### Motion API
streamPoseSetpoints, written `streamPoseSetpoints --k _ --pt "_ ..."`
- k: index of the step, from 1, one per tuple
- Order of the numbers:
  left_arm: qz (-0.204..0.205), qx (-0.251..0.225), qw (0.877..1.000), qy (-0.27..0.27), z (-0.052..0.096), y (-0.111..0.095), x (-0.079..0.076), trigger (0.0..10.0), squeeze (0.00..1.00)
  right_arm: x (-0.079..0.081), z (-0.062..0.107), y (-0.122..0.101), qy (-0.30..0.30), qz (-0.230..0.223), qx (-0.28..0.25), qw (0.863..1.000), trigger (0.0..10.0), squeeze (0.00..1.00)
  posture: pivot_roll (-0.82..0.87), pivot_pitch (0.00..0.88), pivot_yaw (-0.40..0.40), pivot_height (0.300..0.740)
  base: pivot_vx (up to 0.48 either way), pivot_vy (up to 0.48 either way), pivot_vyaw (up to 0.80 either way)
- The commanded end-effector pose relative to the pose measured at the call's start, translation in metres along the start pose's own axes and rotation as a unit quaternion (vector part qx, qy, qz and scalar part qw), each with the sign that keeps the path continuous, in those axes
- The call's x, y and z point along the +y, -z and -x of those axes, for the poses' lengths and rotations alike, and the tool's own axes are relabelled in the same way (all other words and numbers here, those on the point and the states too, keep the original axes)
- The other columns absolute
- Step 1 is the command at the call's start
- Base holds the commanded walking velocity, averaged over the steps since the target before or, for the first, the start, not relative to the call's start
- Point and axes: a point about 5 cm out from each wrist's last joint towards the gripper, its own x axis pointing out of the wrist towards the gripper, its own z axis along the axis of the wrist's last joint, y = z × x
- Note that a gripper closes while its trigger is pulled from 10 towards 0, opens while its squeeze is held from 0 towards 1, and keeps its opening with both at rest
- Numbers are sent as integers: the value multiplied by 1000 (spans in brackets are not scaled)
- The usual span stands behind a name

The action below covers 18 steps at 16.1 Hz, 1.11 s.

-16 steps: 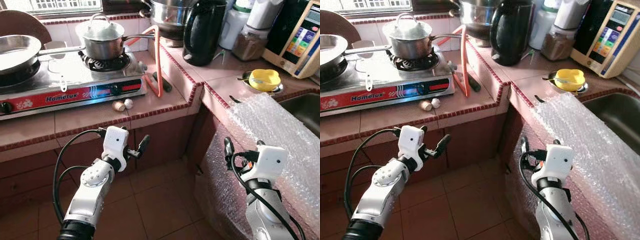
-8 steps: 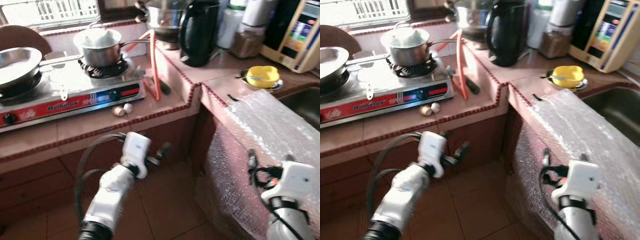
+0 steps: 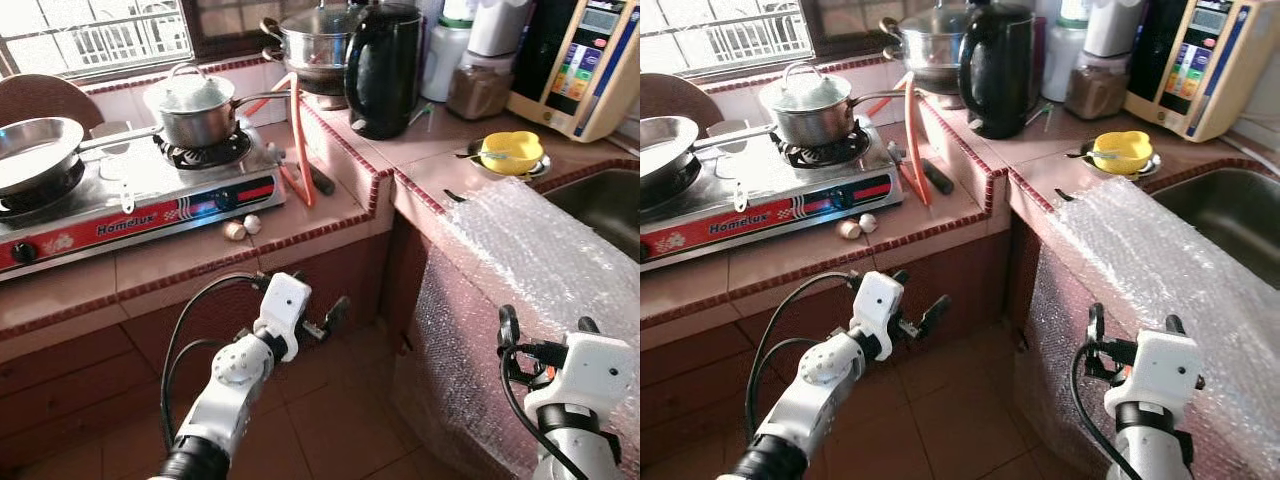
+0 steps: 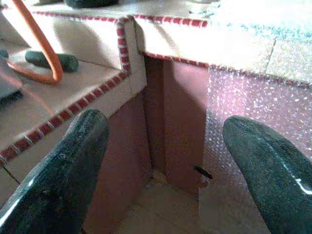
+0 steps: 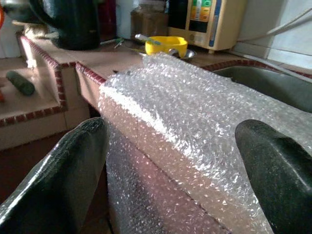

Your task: Kitchen organization

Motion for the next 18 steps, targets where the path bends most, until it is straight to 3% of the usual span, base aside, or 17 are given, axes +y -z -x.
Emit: streamPoseSetpoints --k 1,5,7,10,18 --pt "-9 -2 1000 -25 1 -3 9 10000 0 8 -3 2 -16 -7 1 1000 10000 0 -71 0 57 740 0 0 0" --pt "-13 -5 998 -65 10 2 16 10000 0 7 -16 19 -11 -29 20 999 10000 0 13 0 46 740 0 0 0" --pt "-12 6 997 -77 17 9 20 10000 0 15 -21 13 -10 -46 9 999 10000 0 13 0 32 740 0 0 0" --pt "-10 2 997 -79 15 6 16 10000 0 30 -22 12 -43 -45 5 998 10000 0 28 0 20 740 0 0 0" --pt "-3 7 995 -104 23 12 21 10000 0 27 -28 15 -51 -41 8 998 10000 0 51 0 -6 740 0 0 0"
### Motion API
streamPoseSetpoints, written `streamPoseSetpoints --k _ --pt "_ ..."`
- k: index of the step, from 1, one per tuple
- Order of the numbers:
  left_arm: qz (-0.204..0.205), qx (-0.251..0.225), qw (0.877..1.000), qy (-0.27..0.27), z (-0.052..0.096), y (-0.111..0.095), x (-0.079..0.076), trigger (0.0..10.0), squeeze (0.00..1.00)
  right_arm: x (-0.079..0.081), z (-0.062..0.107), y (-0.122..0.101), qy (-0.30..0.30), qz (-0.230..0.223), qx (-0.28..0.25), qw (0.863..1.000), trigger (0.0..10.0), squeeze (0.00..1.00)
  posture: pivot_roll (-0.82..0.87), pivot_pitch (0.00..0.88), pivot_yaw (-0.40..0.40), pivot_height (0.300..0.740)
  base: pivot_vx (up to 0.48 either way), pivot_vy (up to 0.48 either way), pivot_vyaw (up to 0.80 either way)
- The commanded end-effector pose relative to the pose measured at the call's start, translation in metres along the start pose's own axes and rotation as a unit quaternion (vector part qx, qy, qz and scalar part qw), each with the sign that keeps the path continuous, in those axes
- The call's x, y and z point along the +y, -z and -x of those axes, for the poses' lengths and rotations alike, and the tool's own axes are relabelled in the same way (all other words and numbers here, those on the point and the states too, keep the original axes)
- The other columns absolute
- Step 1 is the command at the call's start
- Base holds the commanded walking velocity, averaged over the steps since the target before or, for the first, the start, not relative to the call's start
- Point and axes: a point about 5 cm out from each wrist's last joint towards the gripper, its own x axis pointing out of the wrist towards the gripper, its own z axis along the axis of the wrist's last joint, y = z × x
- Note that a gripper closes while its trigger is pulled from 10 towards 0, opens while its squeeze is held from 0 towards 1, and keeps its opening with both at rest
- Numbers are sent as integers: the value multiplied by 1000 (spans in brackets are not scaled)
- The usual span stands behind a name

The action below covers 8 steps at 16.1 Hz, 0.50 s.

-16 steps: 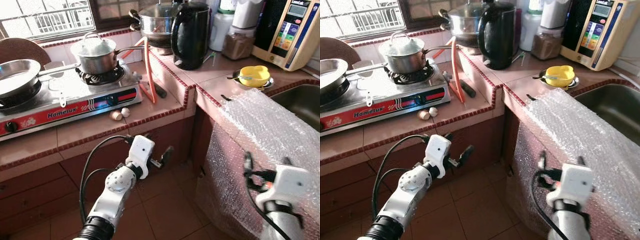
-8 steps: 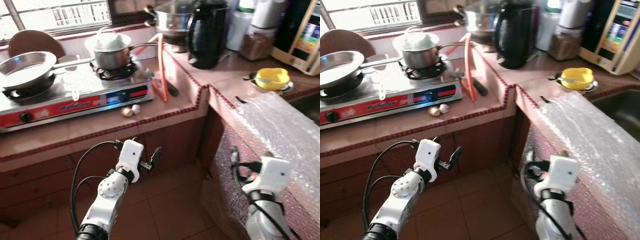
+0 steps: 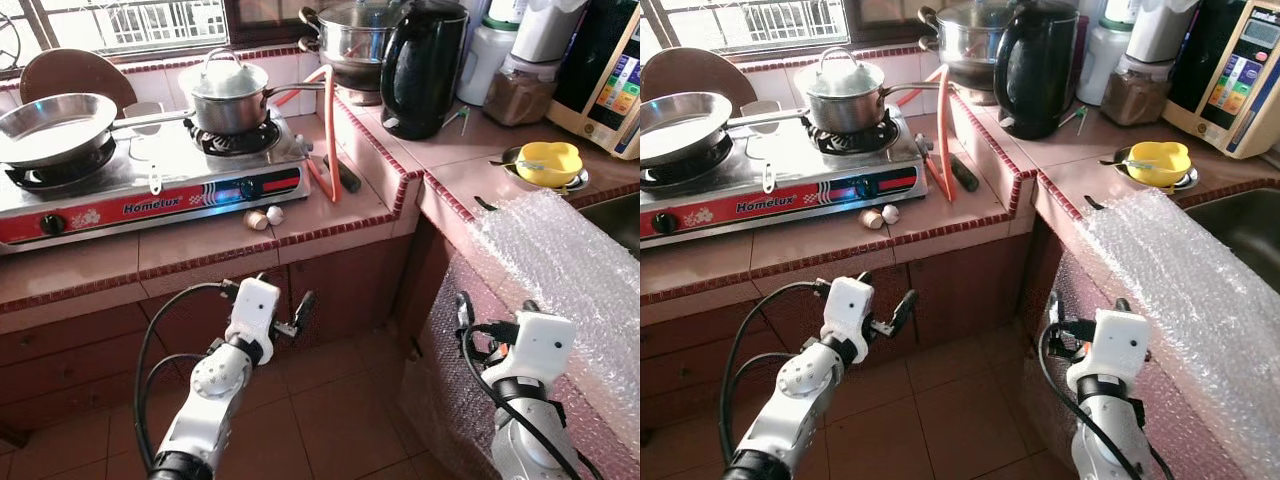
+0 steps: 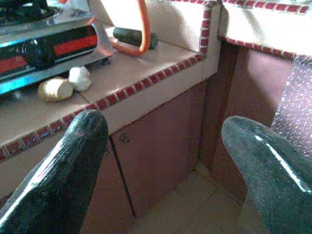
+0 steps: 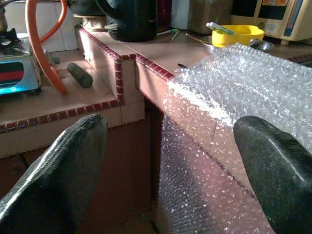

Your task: Kitchen organization

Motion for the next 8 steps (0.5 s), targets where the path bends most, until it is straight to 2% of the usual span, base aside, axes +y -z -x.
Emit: streamPoseSetpoints --k 1,2,8 --pt "-1 -6 1000 -5 0 -4 0 10000 0 -2 -3 -1 -2 -1 -2 1000 10000 0 45 0 -4 740 0 0 0" --pt "0 -5 1000 -5 0 -4 0 10000 0 -2 -3 -1 0 0 0 1000 10000 0 44 0 -4 740 0 0 0" --pt "5 -2 1000 -9 -4 -6 5 10000 0 -1 0 2 -2 -5 5 1000 10000 0 42 0 -2 740 0 0 -736"
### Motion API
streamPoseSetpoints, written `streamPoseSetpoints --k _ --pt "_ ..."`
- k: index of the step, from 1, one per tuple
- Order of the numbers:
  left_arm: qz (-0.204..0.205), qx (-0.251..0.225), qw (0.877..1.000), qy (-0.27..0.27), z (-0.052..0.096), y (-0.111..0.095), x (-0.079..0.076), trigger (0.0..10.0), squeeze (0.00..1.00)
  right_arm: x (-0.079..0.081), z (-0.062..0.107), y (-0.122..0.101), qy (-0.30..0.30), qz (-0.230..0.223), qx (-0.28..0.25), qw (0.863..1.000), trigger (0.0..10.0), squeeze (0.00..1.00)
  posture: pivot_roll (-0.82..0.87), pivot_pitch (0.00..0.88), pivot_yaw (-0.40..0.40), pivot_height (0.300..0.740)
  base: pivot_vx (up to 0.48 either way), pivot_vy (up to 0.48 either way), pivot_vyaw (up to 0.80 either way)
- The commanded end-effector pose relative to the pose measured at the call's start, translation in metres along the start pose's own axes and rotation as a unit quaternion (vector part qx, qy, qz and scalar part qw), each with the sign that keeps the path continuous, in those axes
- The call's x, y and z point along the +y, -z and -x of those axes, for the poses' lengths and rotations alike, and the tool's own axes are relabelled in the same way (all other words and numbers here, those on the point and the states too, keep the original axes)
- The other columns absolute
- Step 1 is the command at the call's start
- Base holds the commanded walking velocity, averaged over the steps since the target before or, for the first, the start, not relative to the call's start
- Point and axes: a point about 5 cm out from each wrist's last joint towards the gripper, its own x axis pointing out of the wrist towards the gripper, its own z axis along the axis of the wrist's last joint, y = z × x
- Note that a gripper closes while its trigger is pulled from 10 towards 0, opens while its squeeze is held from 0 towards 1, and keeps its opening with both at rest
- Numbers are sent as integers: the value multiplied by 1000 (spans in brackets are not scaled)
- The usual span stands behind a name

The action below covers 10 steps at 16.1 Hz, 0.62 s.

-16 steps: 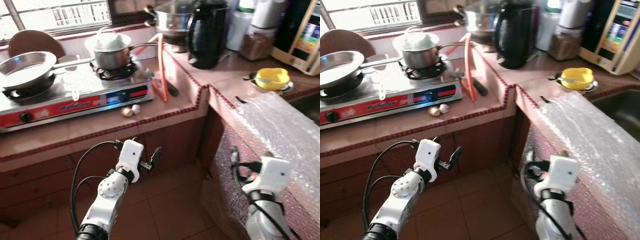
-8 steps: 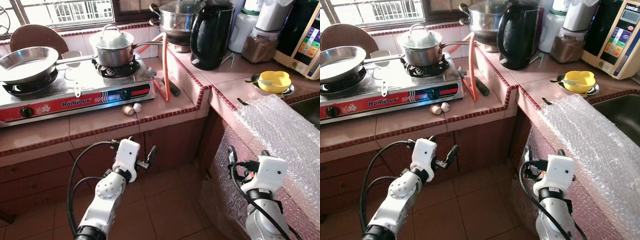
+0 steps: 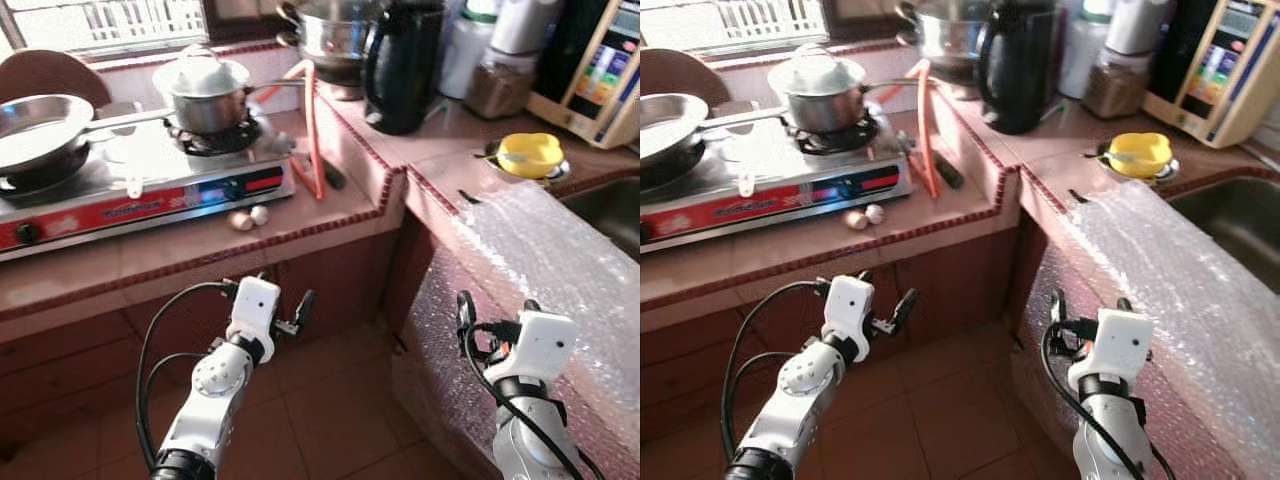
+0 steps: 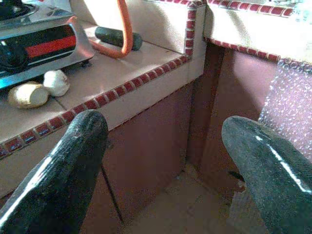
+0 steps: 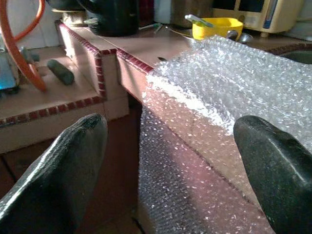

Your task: Kitchen organization

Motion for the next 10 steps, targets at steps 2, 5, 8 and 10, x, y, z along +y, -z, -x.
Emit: streamPoseSetpoints --k 2,5,8,10 --pt "-5 3 1000 -6 0 -1 4 10000 0 1 -1 0 -5 -1 0 1000 10000 0 41 0 -2 740 0 277 0" --pt "-4 4 1000 -4 -1 -1 3 10000 0 0 -1 0 -6 2 -1 1000 10000 0 38 0 -3 740 0 349 0" --pt "-6 5 1000 -2 -2 0 2 10000 0 0 -2 -1 -6 5 -2 1000 10000 0 31 0 0 740 0 480 0" --pt "-8 6 1000 3 -4 -1 1 10000 0 -1 -3 -2 -3 6 -5 1000 10000 0 28 0 5 740 0 480 0"
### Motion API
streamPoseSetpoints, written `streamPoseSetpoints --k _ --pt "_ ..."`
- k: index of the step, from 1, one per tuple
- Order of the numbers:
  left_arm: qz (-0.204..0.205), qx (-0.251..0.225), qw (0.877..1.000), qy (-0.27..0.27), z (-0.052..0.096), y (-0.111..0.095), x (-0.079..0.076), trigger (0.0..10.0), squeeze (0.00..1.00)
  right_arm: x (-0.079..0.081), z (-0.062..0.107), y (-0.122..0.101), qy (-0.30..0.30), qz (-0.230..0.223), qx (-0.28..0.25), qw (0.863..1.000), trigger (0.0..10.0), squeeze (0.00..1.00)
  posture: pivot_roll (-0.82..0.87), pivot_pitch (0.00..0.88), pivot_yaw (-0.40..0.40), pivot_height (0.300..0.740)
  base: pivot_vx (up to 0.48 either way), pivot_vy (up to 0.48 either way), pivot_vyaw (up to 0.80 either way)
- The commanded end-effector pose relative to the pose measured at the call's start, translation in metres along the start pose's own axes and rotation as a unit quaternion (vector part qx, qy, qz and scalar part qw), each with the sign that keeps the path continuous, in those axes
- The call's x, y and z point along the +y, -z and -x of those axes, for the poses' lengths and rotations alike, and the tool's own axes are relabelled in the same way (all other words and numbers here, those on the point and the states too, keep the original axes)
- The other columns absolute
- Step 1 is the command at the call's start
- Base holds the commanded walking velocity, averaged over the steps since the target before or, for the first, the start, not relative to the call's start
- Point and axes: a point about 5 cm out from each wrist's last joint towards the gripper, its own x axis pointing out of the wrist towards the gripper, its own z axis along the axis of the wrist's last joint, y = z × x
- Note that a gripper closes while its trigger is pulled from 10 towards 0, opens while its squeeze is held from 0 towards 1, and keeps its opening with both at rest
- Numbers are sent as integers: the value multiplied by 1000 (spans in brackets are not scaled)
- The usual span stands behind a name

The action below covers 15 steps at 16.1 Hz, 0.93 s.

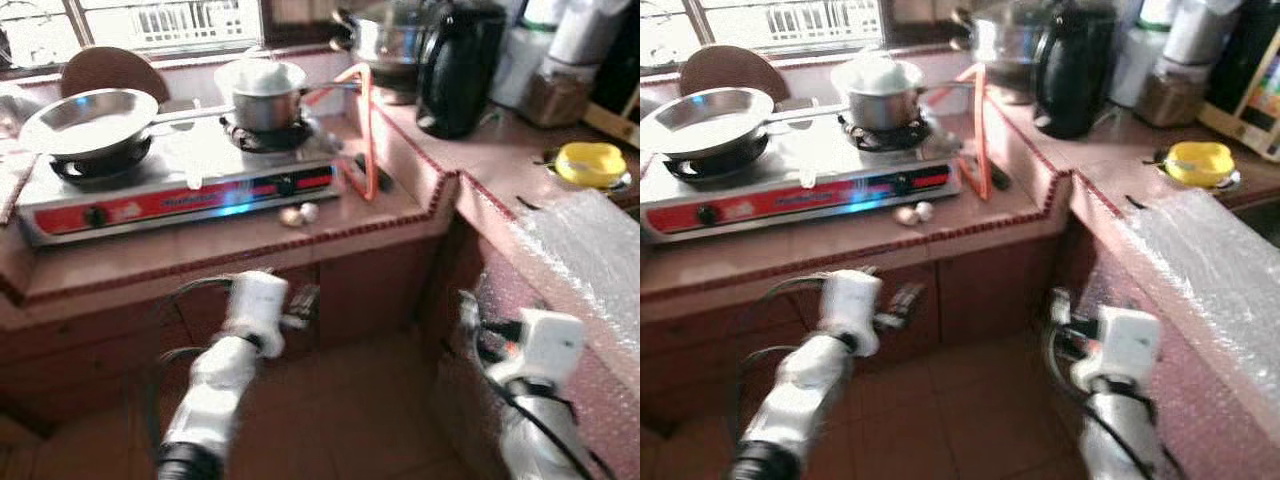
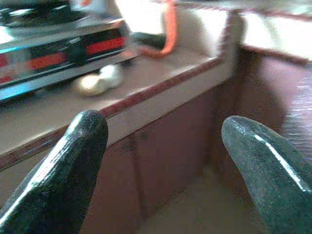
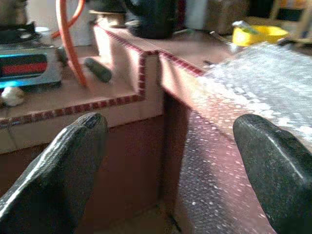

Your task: Kitchen organization

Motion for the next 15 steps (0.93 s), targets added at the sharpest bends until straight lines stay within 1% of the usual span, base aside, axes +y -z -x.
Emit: streamPoseSetpoints --k 1,7,12,14,15 --pt "-15 7 1000 -17 3 1 15 10000 0 8 -2 -4 -8 -10 -9 1000 10000 0 28 0 8 740 0 480 0" --pt "-23 9 1000 -8 1 -1 14 10000 0 10 -1 -3 -1 -12 -10 1000 10000 0 33 0 23 740 0 480 0" --pt "-22 9 1000 -4 0 0 11 10000 0 8 -1 -2 4 -9 -9 1000 10000 0 36 0 19 740 0 465 0" --pt "-22 3 1000 1 0 -1 9 10000 0 7 0 -2 5 -9 -9 1000 10000 0 33 0 19 740 0 0 0" --pt "-15 2 1000 11 -1 -2 6 10000 0 6 0 -2 6 -7 -9 1000 10000 0 30 0 19 740 0 0 0"
